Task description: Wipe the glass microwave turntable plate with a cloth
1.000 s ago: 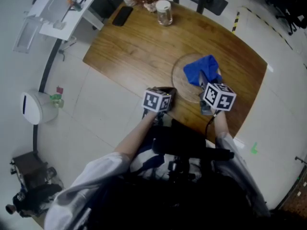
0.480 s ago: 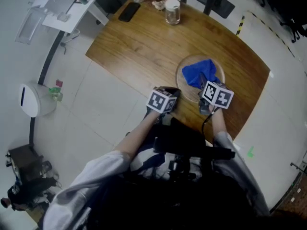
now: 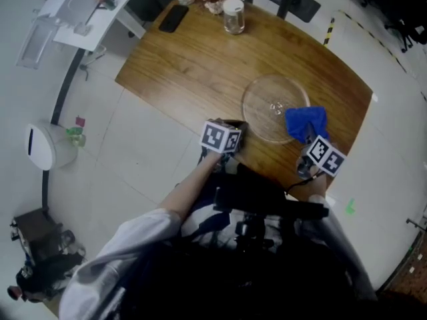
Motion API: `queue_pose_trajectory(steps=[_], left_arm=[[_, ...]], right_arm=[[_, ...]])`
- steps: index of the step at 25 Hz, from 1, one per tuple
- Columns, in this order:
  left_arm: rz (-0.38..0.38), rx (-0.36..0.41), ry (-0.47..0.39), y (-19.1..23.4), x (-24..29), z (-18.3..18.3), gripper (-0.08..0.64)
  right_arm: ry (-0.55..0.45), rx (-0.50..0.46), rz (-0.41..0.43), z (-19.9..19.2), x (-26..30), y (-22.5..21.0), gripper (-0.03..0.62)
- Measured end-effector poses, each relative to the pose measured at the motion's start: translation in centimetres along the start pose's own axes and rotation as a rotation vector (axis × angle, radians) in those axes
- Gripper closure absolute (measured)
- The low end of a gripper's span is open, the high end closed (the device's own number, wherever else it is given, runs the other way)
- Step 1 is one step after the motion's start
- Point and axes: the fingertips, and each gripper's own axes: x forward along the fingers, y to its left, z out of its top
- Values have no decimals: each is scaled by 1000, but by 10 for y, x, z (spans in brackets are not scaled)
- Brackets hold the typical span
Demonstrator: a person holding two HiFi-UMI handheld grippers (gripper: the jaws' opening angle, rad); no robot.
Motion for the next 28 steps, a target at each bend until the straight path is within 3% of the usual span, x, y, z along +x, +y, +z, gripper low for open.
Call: queue_pose_trajectory(steps=[4,9,16,21,28], left_arm=[[-3,-1,4,0,1,-1,565],[-4,18,8,0,1,-2,565],[-5,37,13,-4,2,-3,565],[-10,44,15,-3,1,-2,566],[-17,36,20,-3,0,-3,566]], right_arm=[[-26,-15,28,7,-6,20,509],[-49,-97,151,18,-1,81,511],[73,-224,324,-26,20,159,511],[130,-385,256,-47,32,154,509],[112,-283,167,-39,24,104,509]])
